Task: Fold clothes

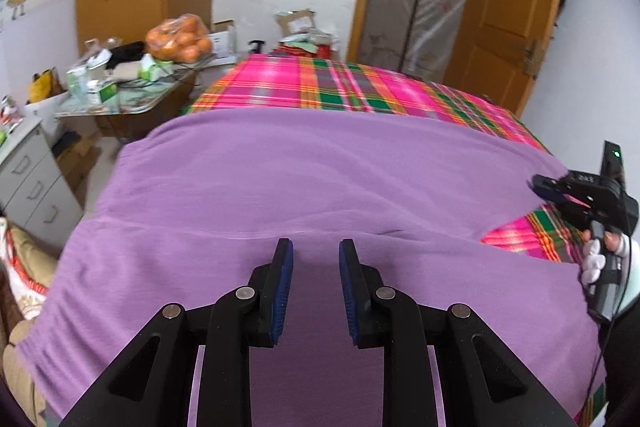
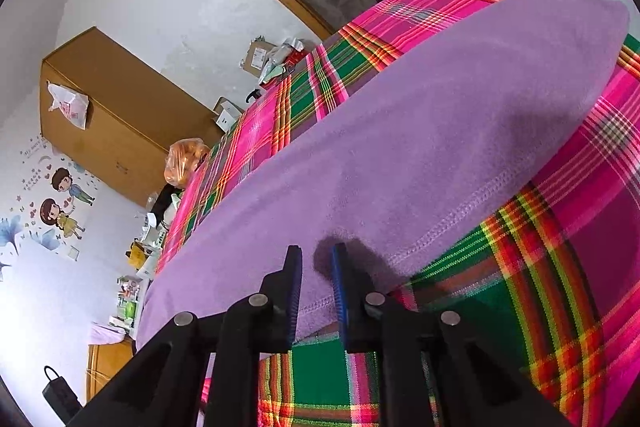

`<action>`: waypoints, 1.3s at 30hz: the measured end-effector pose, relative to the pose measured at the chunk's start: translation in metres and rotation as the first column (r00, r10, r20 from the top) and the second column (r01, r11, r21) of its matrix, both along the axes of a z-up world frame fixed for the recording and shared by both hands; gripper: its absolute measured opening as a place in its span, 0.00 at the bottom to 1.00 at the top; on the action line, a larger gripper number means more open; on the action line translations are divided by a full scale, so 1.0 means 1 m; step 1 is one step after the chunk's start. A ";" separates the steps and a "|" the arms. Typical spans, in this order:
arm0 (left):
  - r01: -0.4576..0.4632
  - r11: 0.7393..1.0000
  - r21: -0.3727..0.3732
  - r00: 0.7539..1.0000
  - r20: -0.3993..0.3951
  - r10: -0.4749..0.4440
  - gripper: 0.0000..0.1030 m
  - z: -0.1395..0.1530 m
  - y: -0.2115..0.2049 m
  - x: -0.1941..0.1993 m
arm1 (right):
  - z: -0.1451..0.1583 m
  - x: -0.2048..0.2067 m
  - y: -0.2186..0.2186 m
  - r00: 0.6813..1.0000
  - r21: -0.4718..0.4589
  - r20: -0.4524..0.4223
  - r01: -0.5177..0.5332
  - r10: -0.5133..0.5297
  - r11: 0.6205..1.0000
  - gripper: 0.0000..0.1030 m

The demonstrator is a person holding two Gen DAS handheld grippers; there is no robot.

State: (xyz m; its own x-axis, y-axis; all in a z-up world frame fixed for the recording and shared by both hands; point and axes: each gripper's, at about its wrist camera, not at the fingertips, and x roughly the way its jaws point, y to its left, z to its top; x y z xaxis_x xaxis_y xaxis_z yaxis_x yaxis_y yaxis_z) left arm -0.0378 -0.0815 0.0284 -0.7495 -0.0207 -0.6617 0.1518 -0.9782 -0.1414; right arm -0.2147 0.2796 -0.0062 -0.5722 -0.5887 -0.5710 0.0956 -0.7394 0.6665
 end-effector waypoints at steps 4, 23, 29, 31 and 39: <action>-0.129 0.992 0.010 0.989 -0.075 0.129 0.24 0.015 -0.035 0.020 | -0.001 0.001 0.001 1.000 -0.013 0.003 0.000 0.000 1.000 0.15; -0.372 0.924 0.085 0.926 0.102 0.363 0.24 -0.018 -0.138 0.049 | -0.003 0.001 0.009 1.000 -0.034 0.006 -0.002 0.002 0.999 0.15; -0.370 0.925 0.087 0.928 0.087 0.363 0.24 -0.021 -0.144 0.068 | -0.003 0.002 0.009 1.000 -0.037 0.005 -0.002 0.002 0.999 0.15; -0.370 0.925 0.087 0.928 0.082 0.363 0.24 -0.022 -0.146 0.074 | -0.004 0.002 0.010 1.000 -0.037 0.005 -0.002 0.002 0.999 0.15; -0.285 0.951 0.117 0.958 0.057 0.280 0.24 -0.018 -0.129 0.106 | -0.002 0.001 0.009 1.000 -0.038 0.005 -0.002 0.002 0.999 0.15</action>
